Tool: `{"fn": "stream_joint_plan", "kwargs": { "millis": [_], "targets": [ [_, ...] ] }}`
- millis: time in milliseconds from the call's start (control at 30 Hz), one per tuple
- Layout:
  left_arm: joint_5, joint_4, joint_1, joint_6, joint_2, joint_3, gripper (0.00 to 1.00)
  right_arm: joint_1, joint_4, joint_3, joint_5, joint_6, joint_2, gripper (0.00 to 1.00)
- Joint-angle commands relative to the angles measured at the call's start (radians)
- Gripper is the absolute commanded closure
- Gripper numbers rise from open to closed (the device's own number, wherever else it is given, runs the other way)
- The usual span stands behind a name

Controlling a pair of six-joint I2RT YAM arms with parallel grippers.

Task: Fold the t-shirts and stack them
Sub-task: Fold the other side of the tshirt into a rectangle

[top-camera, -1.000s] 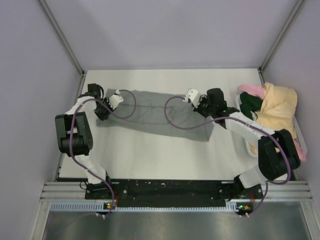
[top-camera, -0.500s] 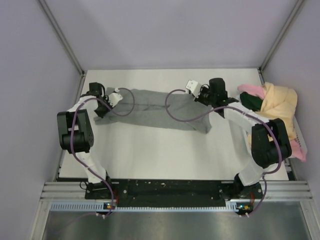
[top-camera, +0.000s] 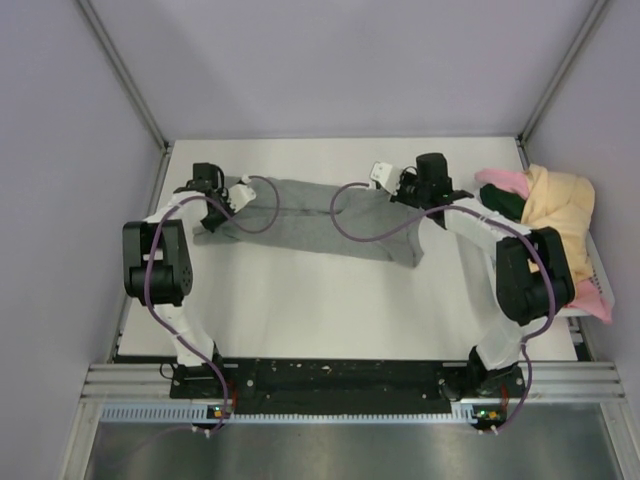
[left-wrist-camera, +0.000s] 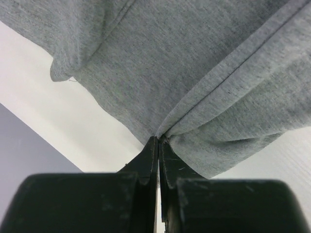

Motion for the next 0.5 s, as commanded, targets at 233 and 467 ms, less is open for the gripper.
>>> {"fn": "stream_joint_plan", "kwargs": {
  "millis": [233, 467],
  "targets": [
    [0.048, -0.096, -0.013, 0.069, -0.227, -0.096, 1.0, -0.017, -0.088, -0.174, -0.1, 0.02, -0.378, 1.0],
    [0.126, -0.252, -0.013, 0.181, -0.363, -0.211, 1.0, 0.012, -0.389, -0.309, -0.309, -0.001, -0.705, 1.0]
  ]
}}
